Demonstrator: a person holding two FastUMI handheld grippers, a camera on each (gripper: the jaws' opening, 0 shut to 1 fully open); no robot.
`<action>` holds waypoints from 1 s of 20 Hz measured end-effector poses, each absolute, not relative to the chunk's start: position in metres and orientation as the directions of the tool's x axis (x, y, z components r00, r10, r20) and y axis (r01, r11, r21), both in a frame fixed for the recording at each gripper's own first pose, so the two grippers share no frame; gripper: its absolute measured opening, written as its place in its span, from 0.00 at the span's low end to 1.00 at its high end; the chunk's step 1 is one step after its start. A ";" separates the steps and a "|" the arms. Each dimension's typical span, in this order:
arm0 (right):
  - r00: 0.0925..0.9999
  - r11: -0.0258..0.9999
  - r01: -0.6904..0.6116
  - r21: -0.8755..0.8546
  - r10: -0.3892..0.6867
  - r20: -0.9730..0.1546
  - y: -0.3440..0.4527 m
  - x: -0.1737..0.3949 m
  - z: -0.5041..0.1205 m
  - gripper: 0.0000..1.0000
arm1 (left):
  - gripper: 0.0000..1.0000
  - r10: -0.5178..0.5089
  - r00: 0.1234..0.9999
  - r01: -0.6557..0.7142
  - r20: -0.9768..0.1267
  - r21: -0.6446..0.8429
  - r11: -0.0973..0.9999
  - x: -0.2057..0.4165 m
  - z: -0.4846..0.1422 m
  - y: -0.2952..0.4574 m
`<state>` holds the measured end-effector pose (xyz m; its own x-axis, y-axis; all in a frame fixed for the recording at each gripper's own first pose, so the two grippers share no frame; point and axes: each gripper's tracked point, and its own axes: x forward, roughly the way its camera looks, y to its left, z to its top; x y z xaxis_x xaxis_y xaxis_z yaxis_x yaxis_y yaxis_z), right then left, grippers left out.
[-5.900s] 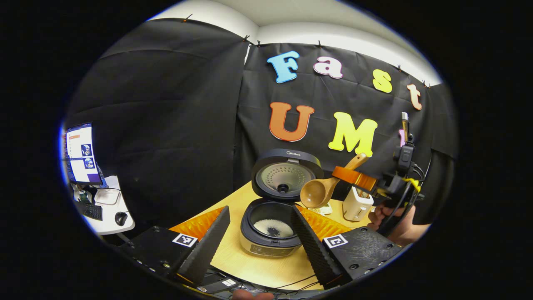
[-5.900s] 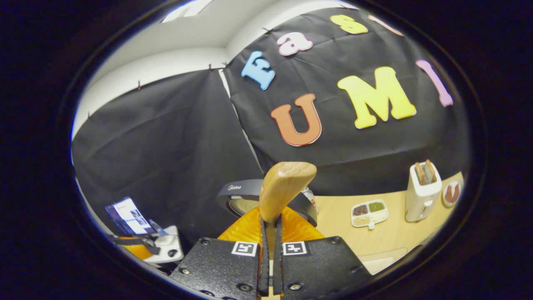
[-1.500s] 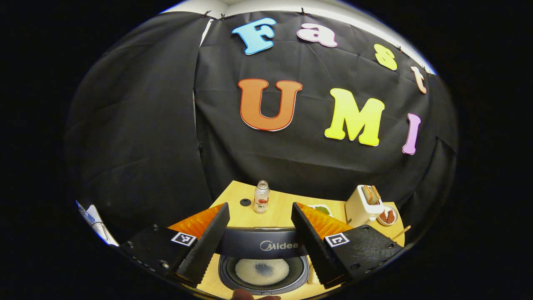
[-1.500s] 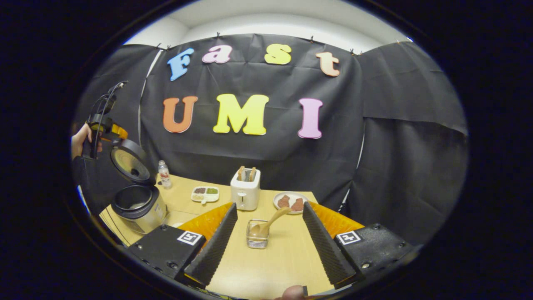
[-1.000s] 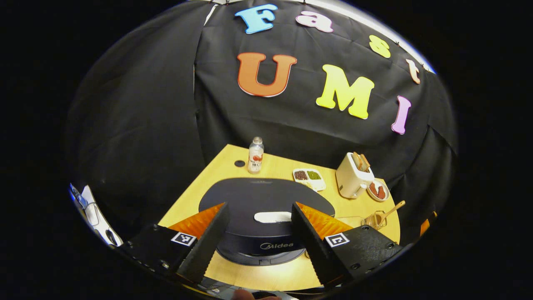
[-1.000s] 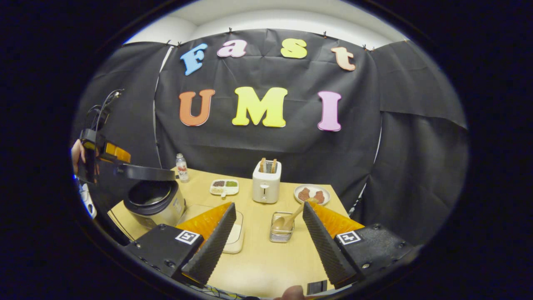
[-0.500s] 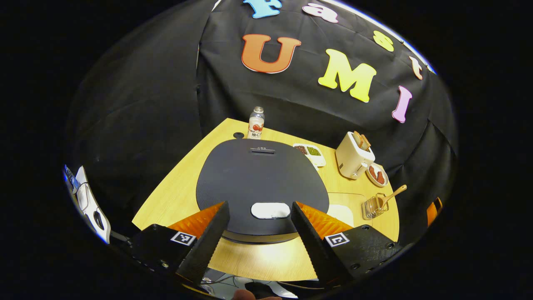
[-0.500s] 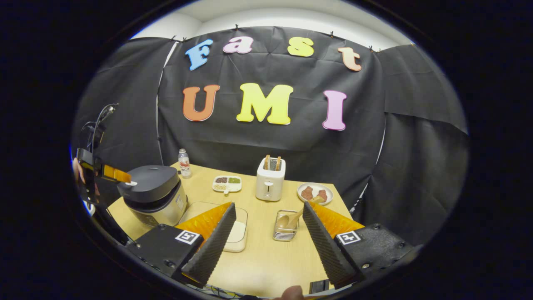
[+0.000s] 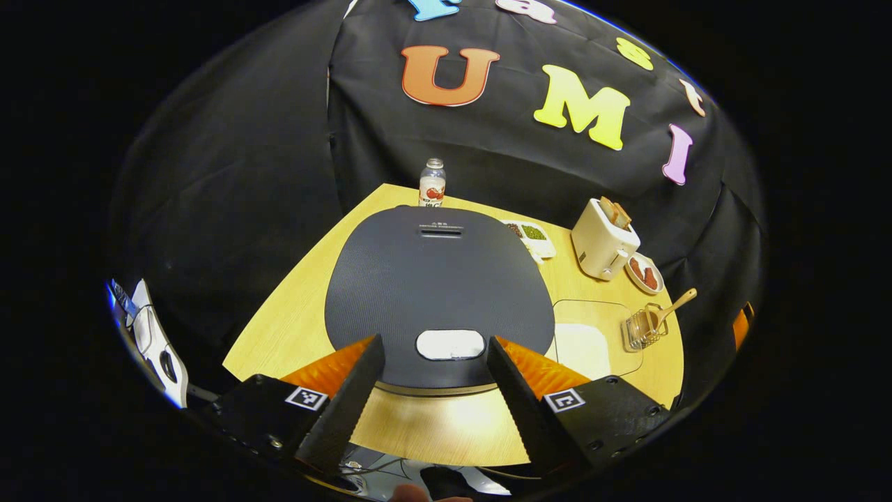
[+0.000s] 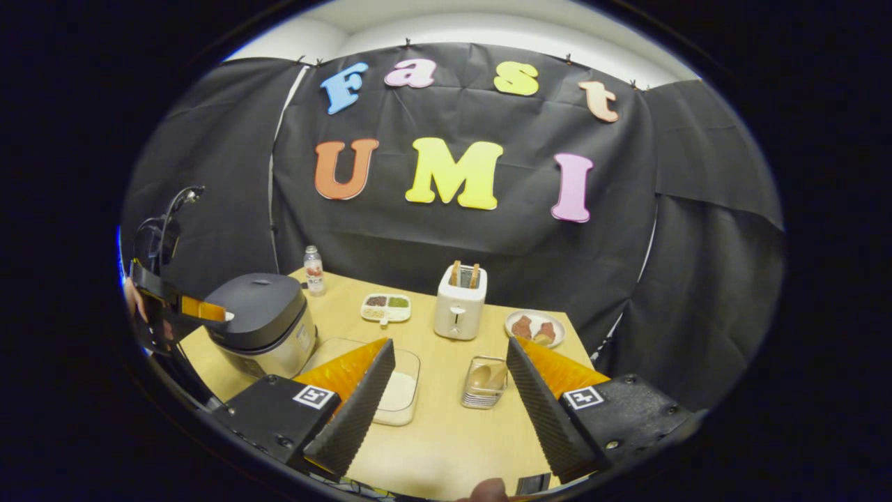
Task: Close the left gripper, press the button to open the rice cooker; take a wooden spoon from the chopstick holder with the right hand, scoop a spoonful of rice and pour it into the rice cooker, then put the wooden spoon back into the chopstick holder.
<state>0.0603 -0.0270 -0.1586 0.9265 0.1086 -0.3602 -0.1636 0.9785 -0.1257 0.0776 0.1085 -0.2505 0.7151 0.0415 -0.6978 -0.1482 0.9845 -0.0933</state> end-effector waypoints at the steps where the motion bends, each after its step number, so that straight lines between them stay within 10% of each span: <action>1: 0.925 0.978 -0.168 -0.121 0.114 -0.361 -0.026 0.061 -0.159 1.00 | 0.98 0.054 0.714 -0.148 -0.698 -0.075 0.986 0.076 -0.253 0.108; 20: 0.928 0.976 -0.213 -0.042 0.189 -0.321 -0.056 0.101 -0.156 1.00 | 0.98 0.159 0.773 -0.241 -0.615 -0.053 0.969 0.085 -0.251 0.109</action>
